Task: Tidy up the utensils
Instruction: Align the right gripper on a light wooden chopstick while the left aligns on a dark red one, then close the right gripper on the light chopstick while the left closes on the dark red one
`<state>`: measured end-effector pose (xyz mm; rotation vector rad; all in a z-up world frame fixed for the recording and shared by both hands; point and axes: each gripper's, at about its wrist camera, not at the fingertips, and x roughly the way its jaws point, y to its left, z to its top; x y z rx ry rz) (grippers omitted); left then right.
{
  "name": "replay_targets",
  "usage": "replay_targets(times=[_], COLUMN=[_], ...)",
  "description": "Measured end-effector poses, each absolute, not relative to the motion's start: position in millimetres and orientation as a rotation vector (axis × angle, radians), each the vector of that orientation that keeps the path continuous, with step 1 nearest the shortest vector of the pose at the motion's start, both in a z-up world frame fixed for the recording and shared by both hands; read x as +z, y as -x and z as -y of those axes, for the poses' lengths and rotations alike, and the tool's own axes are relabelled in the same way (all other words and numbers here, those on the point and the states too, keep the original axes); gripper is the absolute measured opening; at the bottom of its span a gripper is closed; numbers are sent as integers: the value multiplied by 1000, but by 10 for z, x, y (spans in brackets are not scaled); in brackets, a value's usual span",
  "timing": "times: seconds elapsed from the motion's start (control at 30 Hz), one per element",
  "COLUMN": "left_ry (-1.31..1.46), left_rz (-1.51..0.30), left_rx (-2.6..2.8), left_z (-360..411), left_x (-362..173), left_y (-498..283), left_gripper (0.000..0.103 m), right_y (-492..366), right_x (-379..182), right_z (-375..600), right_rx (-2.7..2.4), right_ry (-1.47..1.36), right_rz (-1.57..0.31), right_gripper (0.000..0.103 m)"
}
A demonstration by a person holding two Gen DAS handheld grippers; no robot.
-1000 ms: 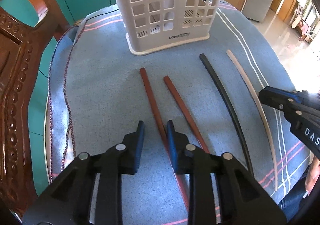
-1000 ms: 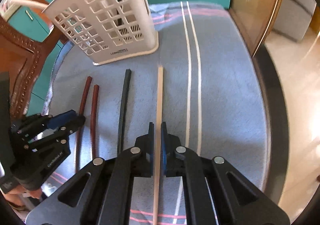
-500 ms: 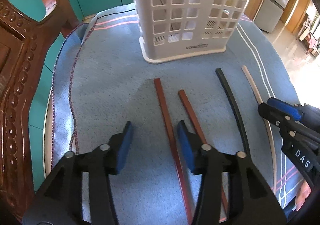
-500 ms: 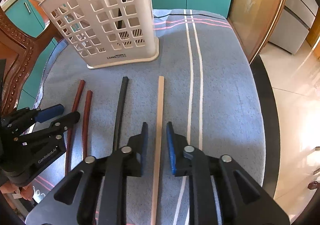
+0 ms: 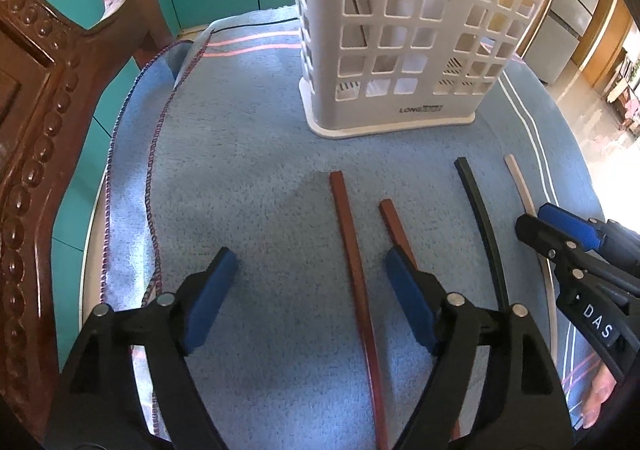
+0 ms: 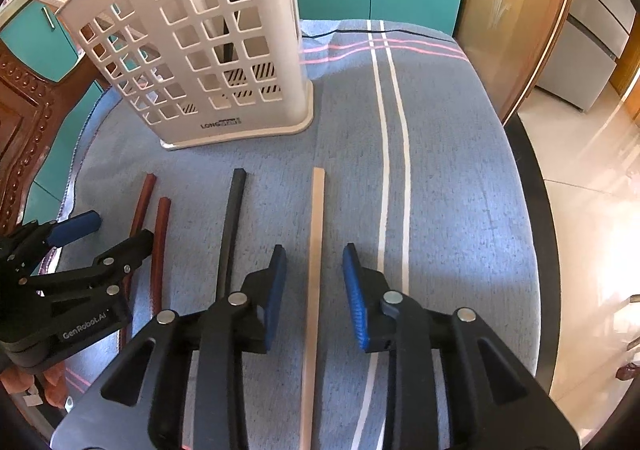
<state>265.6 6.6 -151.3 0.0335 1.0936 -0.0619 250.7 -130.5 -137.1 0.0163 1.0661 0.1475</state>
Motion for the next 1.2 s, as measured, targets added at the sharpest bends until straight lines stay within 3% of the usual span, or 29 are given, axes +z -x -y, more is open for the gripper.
replay_targets(times=[0.37, 0.6, 0.67, 0.73, 0.77, 0.83, 0.87, 0.97, 1.2], left_ry=[-27, -22, -17, -12, -11, -11, -14, -9, 25], left_rz=[-1073, -1098, -1099, -1096, -1084, -1073, -1070, -1068, -1007], left_rx=[-60, -50, -42, -36, -34, -28, -32, -23, -45], left_z=[-61, -76, -82, -67, -68, -54, -63, -90, -165], left_x=[-1552, -1606, -1615, -1625, -1604, -1561, -1548, -1543, -1308], left_y=[-2810, -3091, -3150, -3179, -3198, -3229, -3255, -3296, -3192], left_gripper=[84, 97, 95, 89, 76, 51, 35, 10, 7], right_y=[-2653, -2766, -2808, -2846, -2860, -2884, -2896, -2911, -2757], right_x=[-1384, -1395, -1394, -1396, -1398, -1391, -1390, -1382, -969], right_z=[1315, 1253, 1218, 1161, 1144, 1131, 1130, 1128, 1243], right_rx=[144, 137, 133, 128, 124, 143, 151, 155, 193], right_ry=[-27, -2, 11, 38, 50, 44, 35, 6, -62], right_rz=[-1028, -1012, -1009, -1011, -1011, -1016, -1025, -1028, -897], right_gripper=[37, 39, 39, 38, 34, 8, 8, 7, 7])
